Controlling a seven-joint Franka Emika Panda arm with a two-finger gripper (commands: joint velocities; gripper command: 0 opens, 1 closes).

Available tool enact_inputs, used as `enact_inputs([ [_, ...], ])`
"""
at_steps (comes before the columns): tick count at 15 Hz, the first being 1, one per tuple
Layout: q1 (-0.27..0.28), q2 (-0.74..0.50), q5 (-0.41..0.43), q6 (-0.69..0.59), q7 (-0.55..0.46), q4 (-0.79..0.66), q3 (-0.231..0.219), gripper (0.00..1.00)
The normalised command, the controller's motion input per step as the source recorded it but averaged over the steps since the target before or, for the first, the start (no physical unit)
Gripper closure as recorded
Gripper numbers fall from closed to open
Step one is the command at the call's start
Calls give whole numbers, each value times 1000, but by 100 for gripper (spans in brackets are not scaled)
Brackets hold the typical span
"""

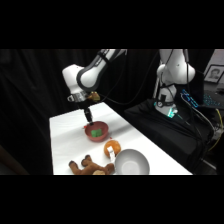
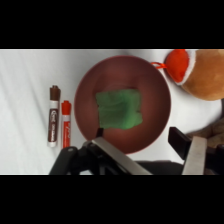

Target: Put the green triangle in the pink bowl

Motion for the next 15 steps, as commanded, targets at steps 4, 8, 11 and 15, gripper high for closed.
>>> enact_inputs([
  [4,50,-436,-52,-164,5,-231,-59,0],
  [8,67,-398,-79,-124,16,-208,-80,0],
  [11,74,-389,-82,-89,13,-200,-86,0],
  [15,97,-309,-102,-11,44,-180,-87,0],
])
